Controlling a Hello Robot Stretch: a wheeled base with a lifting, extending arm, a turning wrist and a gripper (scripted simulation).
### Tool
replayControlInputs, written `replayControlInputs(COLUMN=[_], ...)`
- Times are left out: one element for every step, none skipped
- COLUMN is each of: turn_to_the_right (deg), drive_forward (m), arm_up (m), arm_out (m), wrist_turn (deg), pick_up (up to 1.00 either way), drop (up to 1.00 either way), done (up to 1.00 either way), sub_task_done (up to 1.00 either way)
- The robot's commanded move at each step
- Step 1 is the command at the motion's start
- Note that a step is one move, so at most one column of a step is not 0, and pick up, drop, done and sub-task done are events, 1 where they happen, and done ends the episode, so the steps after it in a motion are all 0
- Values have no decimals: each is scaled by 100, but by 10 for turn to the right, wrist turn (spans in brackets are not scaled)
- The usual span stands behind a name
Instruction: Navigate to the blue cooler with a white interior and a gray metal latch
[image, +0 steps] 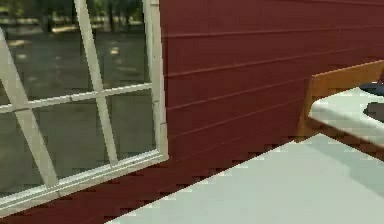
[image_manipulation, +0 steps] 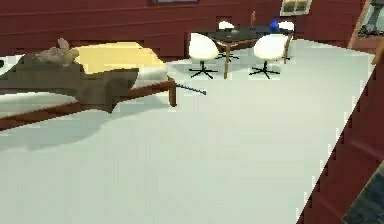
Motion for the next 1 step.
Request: replayControlInputs(turn_to_the_right=[-450], drive_forward=[0], arm_up=[0], arm_out=[0], wrist_turn=[0], pick_up=[0], drop=[0], done=[0], sub_task_done=[0])
